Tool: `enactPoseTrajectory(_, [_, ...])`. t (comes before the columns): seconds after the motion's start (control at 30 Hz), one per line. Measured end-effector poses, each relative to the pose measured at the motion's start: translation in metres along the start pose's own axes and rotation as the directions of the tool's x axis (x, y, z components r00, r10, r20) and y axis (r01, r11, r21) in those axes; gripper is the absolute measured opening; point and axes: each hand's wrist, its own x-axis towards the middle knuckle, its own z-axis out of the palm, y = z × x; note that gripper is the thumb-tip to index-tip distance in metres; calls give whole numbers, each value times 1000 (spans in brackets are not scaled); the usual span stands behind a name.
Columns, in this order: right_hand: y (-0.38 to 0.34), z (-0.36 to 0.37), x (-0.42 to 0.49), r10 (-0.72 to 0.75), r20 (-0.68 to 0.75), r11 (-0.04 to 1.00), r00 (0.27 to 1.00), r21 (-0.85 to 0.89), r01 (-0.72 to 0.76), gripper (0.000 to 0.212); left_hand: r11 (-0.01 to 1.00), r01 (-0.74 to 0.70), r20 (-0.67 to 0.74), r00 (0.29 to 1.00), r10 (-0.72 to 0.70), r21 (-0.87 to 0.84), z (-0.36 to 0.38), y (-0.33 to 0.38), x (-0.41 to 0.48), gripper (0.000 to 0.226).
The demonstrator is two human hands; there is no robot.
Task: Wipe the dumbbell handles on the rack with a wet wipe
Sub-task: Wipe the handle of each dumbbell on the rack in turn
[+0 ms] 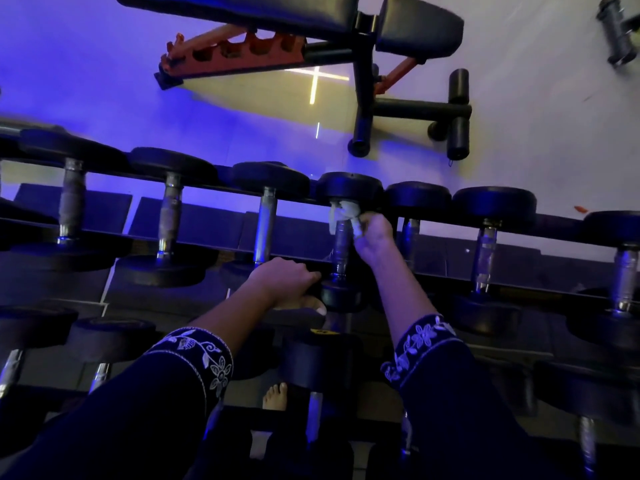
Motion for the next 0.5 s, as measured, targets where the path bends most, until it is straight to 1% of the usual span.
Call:
enactPoseTrajectory(0.03, [0,1,4,31,7,1000,1000,-4,-31,32,1000,-3,1,1000,3,5,0,0,0,89])
enactPoseTrajectory(0.1, [10,-5,6,92,108,996,990,-18,-90,29,1000,-6,4,1000,6,2,0,0,1,90])
enactPoseTrajectory(0.17, [26,-15,-3,116,230,993,966,-51,-107,8,1000,-6,-7,1000,6,-1,0,0,1,88])
enactPoseTrajectory(0.23, [28,-24,-14,129,292,992,948,-38,-123,13,1000,-7,-14,1000,7,-7,0,-1,0,88])
enactPoseTrajectory(0.33, [20,-28,-13,159,416,983,895,15,-182,20,1000,17,-6,1000,-17,-24,1,2,1,91])
enactPoseTrajectory(0.37, [15,-27,-11,152,452,983,879,19,-180,22,1000,18,7,1000,-18,-16,-1,5,3,91])
enactPoseTrajectory(0.43, [9,-23,-16,133,523,989,842,-13,-148,20,1000,24,43,999,-24,-19,-7,15,8,81])
enactPoseTrajectory(0.47, [10,-24,-16,132,536,991,834,-49,-125,19,999,35,62,997,-34,-25,-10,19,11,73])
enactPoseTrajectory(0.5, [11,-24,-17,133,519,991,844,-89,-101,18,999,43,75,996,-41,-32,-13,23,13,66])
